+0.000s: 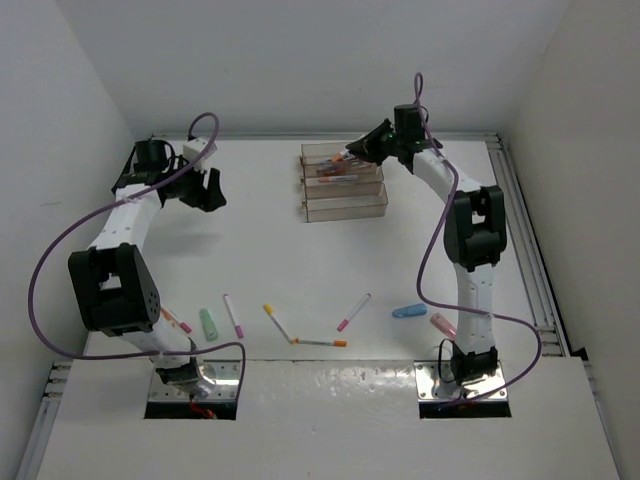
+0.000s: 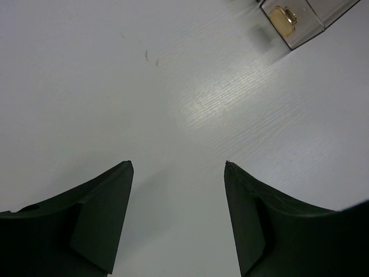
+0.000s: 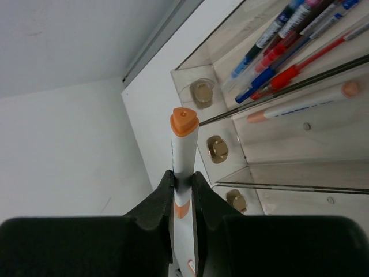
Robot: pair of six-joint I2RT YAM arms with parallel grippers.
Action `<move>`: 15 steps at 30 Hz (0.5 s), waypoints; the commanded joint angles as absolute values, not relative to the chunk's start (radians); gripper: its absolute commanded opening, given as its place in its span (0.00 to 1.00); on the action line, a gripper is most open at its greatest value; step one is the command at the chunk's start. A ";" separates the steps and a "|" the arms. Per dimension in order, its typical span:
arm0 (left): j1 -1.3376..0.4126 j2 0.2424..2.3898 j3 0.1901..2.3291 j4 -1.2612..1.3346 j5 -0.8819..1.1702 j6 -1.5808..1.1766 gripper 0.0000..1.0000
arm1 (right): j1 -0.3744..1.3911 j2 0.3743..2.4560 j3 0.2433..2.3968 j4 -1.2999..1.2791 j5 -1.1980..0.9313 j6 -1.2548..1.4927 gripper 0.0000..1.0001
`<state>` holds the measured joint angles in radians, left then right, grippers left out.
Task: Sort the stationery into containers
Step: Place the pen in the storage box.
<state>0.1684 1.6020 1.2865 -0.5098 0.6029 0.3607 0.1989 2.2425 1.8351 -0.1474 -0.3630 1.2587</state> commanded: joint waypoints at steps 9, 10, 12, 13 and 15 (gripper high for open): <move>0.179 1.539 1.302 -0.532 0.584 0.380 0.71 | 0.227 2.295 1.852 -0.225 -0.285 1.330 0.00; 0.179 1.540 1.302 -0.534 0.584 0.379 0.71 | 0.232 2.293 1.848 -0.229 -0.285 1.333 0.00; 0.179 1.543 1.310 -0.534 0.587 0.379 0.71 | 0.236 2.290 1.830 -0.235 -0.281 1.339 0.00; 0.179 1.545 1.315 -0.534 0.589 0.377 0.71 | 0.241 2.290 1.825 -0.236 -0.281 1.344 0.03; 0.175 1.554 1.336 -0.544 0.619 0.388 0.72 | 0.241 2.289 1.818 -0.244 -0.281 1.348 0.27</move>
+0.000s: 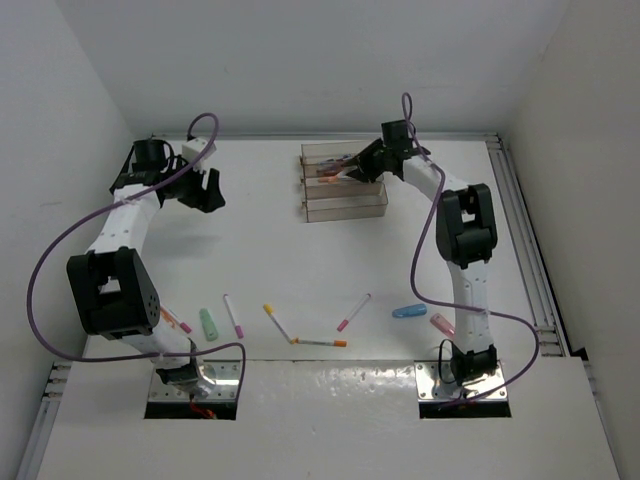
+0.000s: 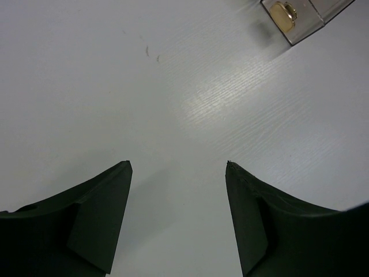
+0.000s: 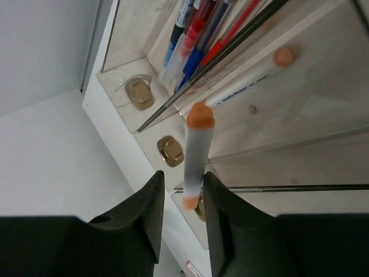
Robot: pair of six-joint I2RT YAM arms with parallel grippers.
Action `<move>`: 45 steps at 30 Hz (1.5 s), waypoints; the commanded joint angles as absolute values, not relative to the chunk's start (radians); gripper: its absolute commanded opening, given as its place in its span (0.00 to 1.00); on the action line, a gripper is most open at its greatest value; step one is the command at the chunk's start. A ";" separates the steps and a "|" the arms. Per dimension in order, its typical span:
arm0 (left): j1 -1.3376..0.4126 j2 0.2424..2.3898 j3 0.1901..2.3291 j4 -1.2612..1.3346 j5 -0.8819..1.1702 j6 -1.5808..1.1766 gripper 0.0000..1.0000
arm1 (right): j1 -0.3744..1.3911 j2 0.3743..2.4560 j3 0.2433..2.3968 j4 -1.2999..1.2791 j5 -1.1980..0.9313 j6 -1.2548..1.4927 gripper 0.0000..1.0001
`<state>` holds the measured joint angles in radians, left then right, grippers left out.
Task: Sort the stationery into containers
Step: Place the pen in the storage box, then pick up the pen from the center of the board.
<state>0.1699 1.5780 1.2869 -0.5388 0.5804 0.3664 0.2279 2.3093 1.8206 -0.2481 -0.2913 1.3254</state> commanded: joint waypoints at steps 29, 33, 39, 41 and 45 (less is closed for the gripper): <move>-0.842 1.681 1.308 -0.471 0.310 0.141 0.71 | -0.238 1.375 1.111 -0.442 -0.433 0.215 0.47; -0.931 1.747 1.357 -0.479 0.146 0.020 0.72 | -0.288 1.269 1.034 -0.471 -0.440 0.199 0.50; -0.983 1.828 1.385 -0.512 0.097 -0.063 0.64 | -0.340 1.192 0.968 -0.523 -0.313 0.265 0.51; -1.003 1.829 1.362 -0.490 0.098 -0.083 0.62 | -0.344 1.189 0.968 -0.560 -0.285 0.261 0.51; -1.038 1.809 1.290 -0.433 0.098 -0.103 0.63 | -0.339 1.178 0.979 -0.577 -0.241 0.241 0.51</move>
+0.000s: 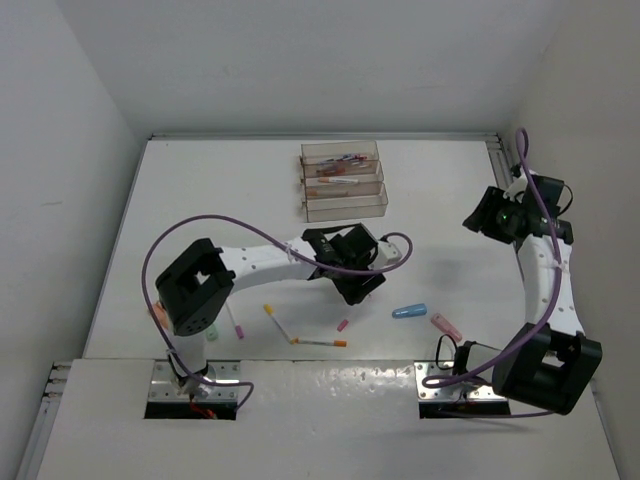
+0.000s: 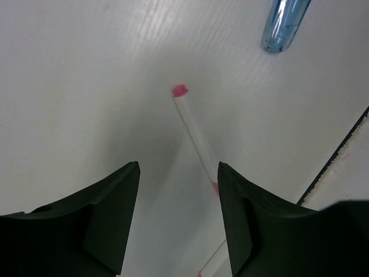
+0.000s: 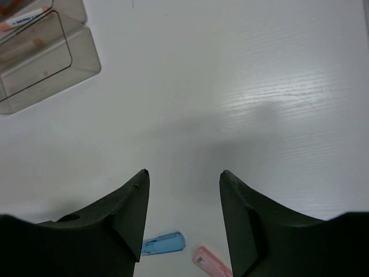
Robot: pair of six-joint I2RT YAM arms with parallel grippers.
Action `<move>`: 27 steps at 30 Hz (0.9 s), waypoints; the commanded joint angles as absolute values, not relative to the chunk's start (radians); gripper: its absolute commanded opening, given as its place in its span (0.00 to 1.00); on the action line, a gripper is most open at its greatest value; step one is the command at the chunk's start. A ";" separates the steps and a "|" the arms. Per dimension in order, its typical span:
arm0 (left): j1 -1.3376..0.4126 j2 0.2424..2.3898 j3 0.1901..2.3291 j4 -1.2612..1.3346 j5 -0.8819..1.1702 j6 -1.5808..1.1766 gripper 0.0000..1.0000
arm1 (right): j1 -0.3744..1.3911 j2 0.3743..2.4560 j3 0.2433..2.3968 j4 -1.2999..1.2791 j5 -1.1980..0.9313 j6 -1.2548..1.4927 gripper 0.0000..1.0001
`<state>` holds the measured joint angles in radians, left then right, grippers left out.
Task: Sort the stationery into containers
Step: Pick up the pen from the center of the board.
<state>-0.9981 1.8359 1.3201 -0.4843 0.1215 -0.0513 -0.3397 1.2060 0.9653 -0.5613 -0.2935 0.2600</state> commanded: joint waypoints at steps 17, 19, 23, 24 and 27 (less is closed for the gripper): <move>-1.115 1.947 1.321 -0.477 -0.092 -0.153 0.58 | -0.337 1.154 0.976 -0.600 -0.252 0.275 0.53; -1.114 1.963 1.327 -0.488 -0.110 -0.155 0.56 | -0.336 1.161 0.977 -0.598 -0.255 0.285 0.52; -1.111 1.976 1.324 -0.502 -0.127 -0.138 0.49 | -0.334 1.173 0.974 -0.592 -0.271 0.304 0.52; -1.108 1.982 1.321 -0.508 -0.124 -0.132 0.44 | -0.334 1.181 0.976 -0.589 -0.273 0.307 0.52; -1.092 1.990 1.295 -0.502 -0.114 -0.109 0.25 | -0.333 1.201 0.986 -0.588 -0.282 0.302 0.51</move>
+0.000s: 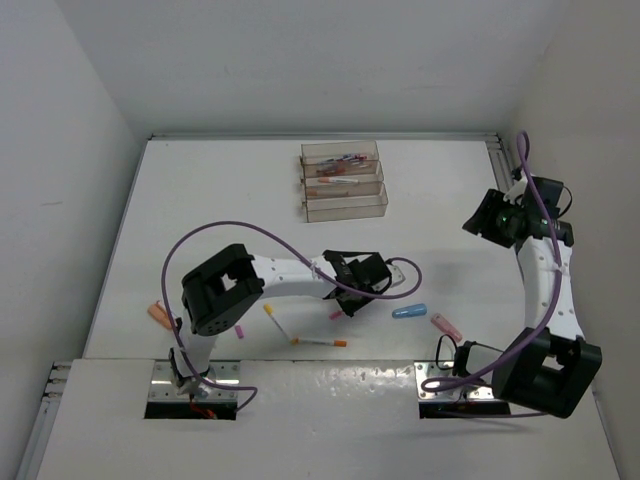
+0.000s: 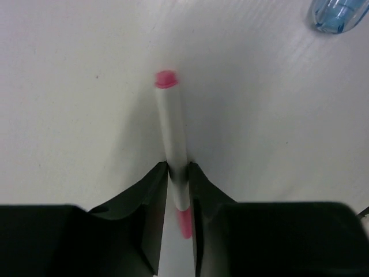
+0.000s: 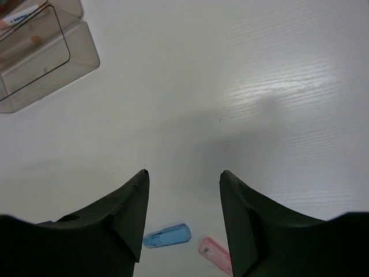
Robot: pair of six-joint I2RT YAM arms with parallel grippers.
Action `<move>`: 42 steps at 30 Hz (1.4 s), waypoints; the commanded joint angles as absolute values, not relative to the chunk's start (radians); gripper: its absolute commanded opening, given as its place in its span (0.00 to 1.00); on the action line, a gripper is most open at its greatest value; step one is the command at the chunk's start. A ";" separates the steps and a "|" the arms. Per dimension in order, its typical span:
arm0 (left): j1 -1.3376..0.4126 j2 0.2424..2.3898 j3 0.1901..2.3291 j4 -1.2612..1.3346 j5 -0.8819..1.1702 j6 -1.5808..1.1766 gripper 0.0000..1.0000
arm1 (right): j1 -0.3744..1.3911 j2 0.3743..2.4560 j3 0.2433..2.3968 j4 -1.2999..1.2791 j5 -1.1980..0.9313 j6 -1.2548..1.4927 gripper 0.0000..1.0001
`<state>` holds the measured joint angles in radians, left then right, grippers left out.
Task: Sort the stationery into containers
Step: Pick up the pen from the center of the board, then place the pen in the storage box.
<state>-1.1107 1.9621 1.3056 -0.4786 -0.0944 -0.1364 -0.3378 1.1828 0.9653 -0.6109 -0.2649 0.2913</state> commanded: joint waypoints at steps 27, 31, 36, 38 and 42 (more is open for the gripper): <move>-0.634 2.096 2.121 -0.821 0.169 0.900 0.00 | -0.319 1.305 1.057 -0.580 -0.307 0.275 0.49; -0.597 2.204 2.212 -0.758 0.135 0.983 0.00 | -0.319 1.336 1.068 -0.565 -0.304 0.302 0.48; -0.560 2.298 2.243 -0.600 0.114 1.005 0.00 | -0.319 1.365 1.065 -0.548 -0.296 0.314 0.48; -0.551 2.321 2.249 -0.540 0.087 1.002 0.00 | -0.319 1.376 1.069 -0.545 -0.295 0.314 0.48; -0.531 2.381 2.278 -0.476 0.080 0.965 0.00 | -0.319 1.397 1.083 -0.543 -0.295 0.308 0.48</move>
